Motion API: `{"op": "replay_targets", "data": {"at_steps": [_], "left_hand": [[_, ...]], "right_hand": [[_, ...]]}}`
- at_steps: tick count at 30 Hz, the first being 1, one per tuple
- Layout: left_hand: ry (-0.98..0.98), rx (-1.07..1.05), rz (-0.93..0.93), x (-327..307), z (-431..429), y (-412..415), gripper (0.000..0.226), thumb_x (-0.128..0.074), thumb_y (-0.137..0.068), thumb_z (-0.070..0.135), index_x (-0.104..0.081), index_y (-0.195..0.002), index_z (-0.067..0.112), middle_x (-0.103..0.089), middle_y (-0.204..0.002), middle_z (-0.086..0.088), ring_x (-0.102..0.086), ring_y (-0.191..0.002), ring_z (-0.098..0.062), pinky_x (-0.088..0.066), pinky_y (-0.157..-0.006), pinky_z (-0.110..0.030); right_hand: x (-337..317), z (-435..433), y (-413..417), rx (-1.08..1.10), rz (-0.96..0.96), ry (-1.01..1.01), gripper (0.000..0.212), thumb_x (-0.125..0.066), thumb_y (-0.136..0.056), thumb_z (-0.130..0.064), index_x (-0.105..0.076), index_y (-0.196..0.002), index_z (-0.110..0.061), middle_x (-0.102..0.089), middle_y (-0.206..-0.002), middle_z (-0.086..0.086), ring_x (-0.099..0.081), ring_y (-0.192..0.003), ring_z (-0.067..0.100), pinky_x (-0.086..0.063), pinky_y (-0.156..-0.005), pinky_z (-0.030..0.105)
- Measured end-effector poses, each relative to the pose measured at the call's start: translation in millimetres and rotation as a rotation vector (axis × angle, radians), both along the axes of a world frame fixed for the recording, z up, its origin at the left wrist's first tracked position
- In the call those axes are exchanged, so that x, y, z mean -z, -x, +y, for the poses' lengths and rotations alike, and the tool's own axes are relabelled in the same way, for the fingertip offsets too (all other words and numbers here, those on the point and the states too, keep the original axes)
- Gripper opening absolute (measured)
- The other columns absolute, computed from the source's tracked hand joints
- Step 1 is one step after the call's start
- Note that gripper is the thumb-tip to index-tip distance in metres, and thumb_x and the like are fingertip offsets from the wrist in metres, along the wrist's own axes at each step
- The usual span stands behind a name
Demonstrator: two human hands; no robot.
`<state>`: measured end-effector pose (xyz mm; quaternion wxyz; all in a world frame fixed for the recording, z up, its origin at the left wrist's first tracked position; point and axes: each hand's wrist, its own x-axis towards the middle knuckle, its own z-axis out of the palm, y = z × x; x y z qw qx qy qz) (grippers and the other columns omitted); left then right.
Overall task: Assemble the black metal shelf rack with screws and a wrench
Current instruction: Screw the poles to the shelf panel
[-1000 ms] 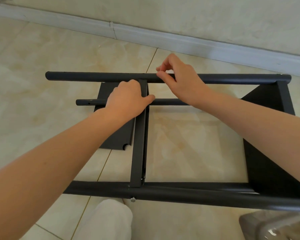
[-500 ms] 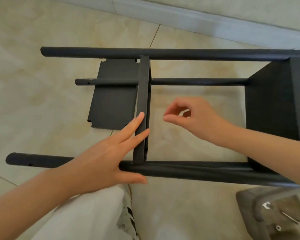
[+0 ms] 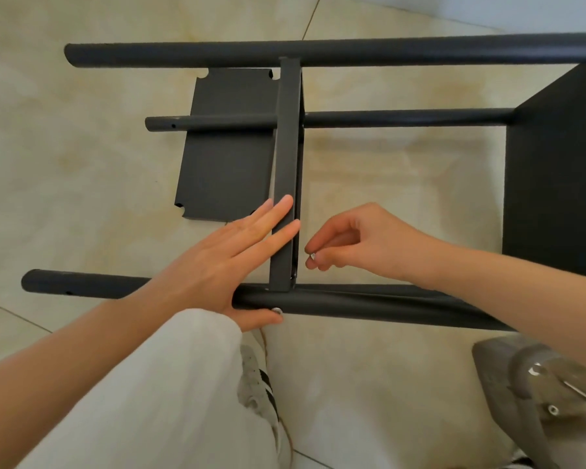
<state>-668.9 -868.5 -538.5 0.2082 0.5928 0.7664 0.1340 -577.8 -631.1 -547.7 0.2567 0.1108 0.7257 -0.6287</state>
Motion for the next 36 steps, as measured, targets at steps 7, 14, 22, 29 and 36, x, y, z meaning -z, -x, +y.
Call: {"op": "replay_targets", "data": {"at_steps": [7, 14, 22, 29, 36], "left_hand": [[0.009, -0.035, 0.037, -5, 0, -9, 0.093, -0.051, -0.089, 0.065, -0.014, -0.158, 0.015, -0.009, -0.168, -0.004, 0.003, -0.155, -0.023, -0.006, -0.125, -0.032], [0.0, -0.06, 0.024, -13, 1, -12, 0.09, -0.055, -0.087, 0.06, -0.025, -0.155, 0.009, -0.016, -0.165, -0.008, -0.002, -0.155, -0.02, -0.004, -0.123, -0.021], [-0.009, -0.063, 0.018, -13, 2, -12, 0.09, -0.057, -0.086, 0.06, -0.027, -0.154, 0.007, -0.019, -0.164, -0.01, -0.005, -0.155, -0.022, -0.006, -0.124, -0.023], [0.001, -0.074, 0.023, -17, 3, -13, 0.089, -0.057, -0.085, 0.058, -0.03, -0.153, 0.007, -0.021, -0.164, -0.01, -0.007, -0.154, -0.023, -0.011, -0.121, -0.018], [-0.009, -0.077, 0.046, -17, 2, -14, 0.088, -0.057, -0.086, 0.058, -0.033, -0.153, 0.007, -0.022, -0.164, -0.01, -0.008, -0.154, -0.021, -0.011, -0.12, -0.014]], "right_hand": [[5, -11, -1, -0.065, -0.148, 0.201, 0.007, -0.067, -0.092, -0.015, -0.072, -0.097, -0.017, -0.077, -0.09, -0.001, -0.072, -0.082, 0.009, -0.055, -0.073, 0.017], [15, -14, 6, -0.03, -0.289, 0.397, 0.01, -0.066, -0.092, -0.013, -0.073, -0.088, -0.018, -0.075, -0.092, 0.003, -0.069, -0.082, 0.01, -0.055, -0.079, 0.024], [16, -20, 10, -0.092, -0.343, 0.359, 0.01, -0.066, -0.093, -0.019, -0.073, -0.087, -0.019, -0.073, -0.092, 0.0, -0.064, -0.083, 0.009, -0.053, -0.084, 0.026], [15, -25, 16, -0.135, -0.369, 0.31, 0.018, -0.065, -0.092, -0.015, -0.075, -0.078, -0.019, -0.069, -0.088, 0.002, -0.061, -0.083, 0.012, -0.051, -0.087, 0.03], [19, -27, 17, -0.139, -0.405, 0.305, 0.014, -0.067, -0.091, -0.015, -0.076, -0.081, -0.016, -0.07, -0.088, 0.002, -0.062, -0.079, 0.009, -0.052, -0.082, 0.026]]}}
